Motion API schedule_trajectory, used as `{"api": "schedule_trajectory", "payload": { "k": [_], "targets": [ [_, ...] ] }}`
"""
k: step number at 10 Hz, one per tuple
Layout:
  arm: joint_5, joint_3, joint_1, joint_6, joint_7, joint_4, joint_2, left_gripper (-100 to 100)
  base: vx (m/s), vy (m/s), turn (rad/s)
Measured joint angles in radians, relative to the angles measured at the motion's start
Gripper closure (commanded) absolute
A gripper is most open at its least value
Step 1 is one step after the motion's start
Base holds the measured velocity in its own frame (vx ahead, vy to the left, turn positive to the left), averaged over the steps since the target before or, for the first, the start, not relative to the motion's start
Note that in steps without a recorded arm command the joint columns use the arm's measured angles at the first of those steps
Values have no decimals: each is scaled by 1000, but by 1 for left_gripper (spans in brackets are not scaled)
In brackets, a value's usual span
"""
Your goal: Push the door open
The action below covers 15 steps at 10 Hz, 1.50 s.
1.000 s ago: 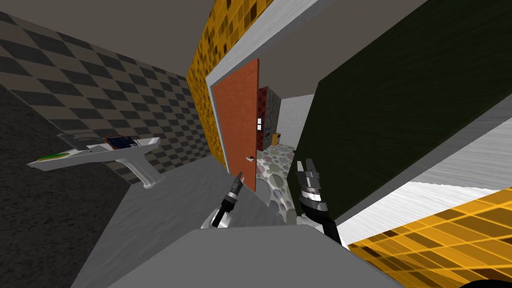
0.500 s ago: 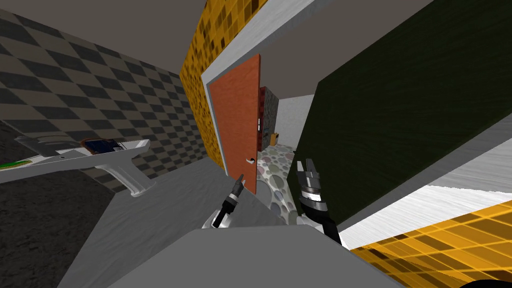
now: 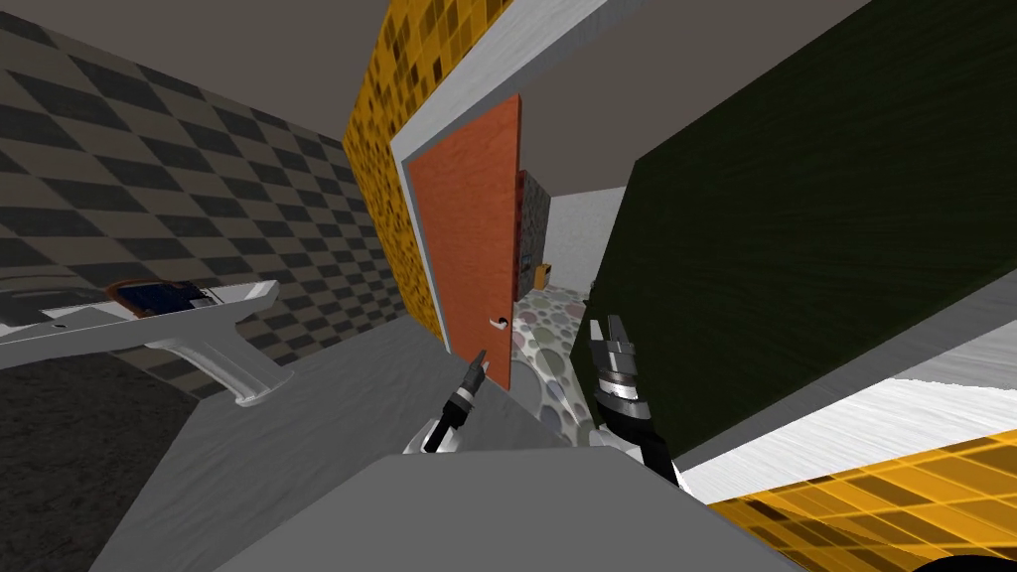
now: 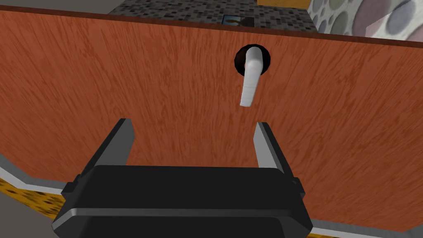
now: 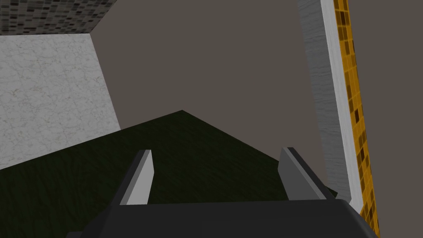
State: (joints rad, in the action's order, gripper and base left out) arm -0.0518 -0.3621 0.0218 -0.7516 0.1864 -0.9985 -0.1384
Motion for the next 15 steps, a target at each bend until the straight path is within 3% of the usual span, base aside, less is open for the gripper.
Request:
{"api": "schedule_trajectory", "payload": {
  "k": [2,11,15],
  "targets": [
    [-2,-9,22,-14,7,57,-2,-100,136,117,-116],
    [-11,-49,85,-45,31,227,-3,-100,109,109,-69],
    [-13,-54,94,-49,32,257,0,-100,104,5,-30]
  ]
}}
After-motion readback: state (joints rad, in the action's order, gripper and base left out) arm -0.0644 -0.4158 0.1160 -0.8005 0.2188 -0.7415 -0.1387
